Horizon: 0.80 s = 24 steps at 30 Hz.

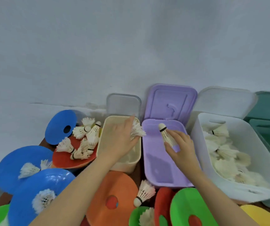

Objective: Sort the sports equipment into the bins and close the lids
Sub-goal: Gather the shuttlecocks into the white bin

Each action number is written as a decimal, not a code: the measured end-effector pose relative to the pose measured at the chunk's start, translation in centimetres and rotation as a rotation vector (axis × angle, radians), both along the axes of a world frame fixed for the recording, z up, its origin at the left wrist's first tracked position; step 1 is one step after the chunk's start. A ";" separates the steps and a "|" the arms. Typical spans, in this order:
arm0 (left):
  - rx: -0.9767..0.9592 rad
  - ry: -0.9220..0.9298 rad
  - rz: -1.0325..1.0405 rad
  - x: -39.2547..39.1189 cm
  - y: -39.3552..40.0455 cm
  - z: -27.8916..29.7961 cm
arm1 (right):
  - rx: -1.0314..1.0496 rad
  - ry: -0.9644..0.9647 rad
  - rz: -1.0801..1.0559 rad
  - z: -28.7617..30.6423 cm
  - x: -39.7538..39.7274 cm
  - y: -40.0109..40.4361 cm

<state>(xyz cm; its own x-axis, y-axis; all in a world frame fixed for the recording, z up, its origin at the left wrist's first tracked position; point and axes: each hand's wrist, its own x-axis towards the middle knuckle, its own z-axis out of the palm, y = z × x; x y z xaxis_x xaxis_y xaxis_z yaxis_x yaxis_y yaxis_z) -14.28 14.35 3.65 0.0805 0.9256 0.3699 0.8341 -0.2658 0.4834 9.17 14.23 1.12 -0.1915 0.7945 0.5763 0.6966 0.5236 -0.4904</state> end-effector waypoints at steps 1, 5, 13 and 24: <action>0.006 -0.010 -0.020 2.0 0.3 0.4 | 0.011 0.003 -0.007 0.3 1.9 0.2; 0.016 -0.063 -0.088 10.5 1.1 1.6 | 0.025 0.031 -0.083 1.1 9.1 0.5; -0.052 -0.174 -0.203 24.4 3.2 1.5 | -0.010 0.100 -0.231 1.2 21.4 0.7; -0.134 -0.067 -0.243 32.5 7.5 -0.9 | -0.240 0.070 -0.361 -0.5 26.3 3.4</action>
<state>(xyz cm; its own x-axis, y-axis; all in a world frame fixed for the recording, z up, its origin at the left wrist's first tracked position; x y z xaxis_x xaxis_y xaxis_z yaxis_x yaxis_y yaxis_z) 18.20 21.87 2.72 0.2860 0.9231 0.2571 0.7188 -0.3841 0.5795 35.42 17.61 0.67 0.1559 0.9163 0.3688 0.7750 0.1180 -0.6209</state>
